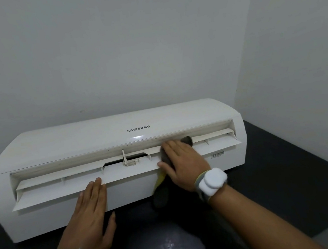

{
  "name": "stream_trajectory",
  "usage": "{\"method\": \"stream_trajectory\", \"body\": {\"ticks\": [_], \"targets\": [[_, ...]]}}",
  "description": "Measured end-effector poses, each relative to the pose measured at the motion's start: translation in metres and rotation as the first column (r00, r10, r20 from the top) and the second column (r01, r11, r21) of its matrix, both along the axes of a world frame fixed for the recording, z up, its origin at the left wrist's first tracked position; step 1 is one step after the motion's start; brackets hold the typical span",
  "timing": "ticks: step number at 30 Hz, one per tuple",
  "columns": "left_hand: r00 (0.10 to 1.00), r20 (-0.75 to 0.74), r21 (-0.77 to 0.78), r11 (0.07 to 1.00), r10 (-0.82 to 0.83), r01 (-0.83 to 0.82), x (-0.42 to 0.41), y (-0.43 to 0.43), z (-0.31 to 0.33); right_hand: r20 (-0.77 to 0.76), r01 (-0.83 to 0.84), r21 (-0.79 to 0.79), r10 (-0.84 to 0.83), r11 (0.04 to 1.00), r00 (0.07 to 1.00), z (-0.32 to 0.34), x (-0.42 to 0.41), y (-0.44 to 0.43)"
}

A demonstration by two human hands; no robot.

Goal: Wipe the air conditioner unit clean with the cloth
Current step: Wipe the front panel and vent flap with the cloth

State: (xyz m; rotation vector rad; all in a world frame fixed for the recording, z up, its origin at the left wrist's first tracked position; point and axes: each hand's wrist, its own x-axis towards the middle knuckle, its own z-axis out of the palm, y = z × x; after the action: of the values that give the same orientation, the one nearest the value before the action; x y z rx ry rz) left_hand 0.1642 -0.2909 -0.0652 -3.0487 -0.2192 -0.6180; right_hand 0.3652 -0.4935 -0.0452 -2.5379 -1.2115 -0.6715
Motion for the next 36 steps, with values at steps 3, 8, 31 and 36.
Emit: {"method": "stream_trajectory", "body": {"ticks": [3, 8, 31, 36], "targets": [[1.000, 0.009, 0.008, 1.000, -0.007, 0.007, -0.001, 0.002, 0.000, -0.027, 0.113, -0.025, -0.114, 0.993, 0.993, 0.002, 0.024, -0.038], [1.000, 0.012, 0.013, 1.000, -0.005, 0.005, -0.001, 0.001, -0.001, -0.087, 0.312, 0.013, -0.310, 0.950, 0.947, 0.003, 0.063, -0.078], [1.000, -0.026, -0.004, 1.000, -0.010, 0.009, -0.001, 0.008, -0.005, -0.131, 0.239, -0.013, -0.239, 0.971, 0.962, 0.007, 0.022, -0.006], [1.000, -0.013, 0.014, 1.000, -0.001, 0.001, 0.000, 0.005, -0.004, -0.097, 0.068, -0.053, -0.073, 0.996, 0.993, 0.007, 0.020, -0.004]]}}
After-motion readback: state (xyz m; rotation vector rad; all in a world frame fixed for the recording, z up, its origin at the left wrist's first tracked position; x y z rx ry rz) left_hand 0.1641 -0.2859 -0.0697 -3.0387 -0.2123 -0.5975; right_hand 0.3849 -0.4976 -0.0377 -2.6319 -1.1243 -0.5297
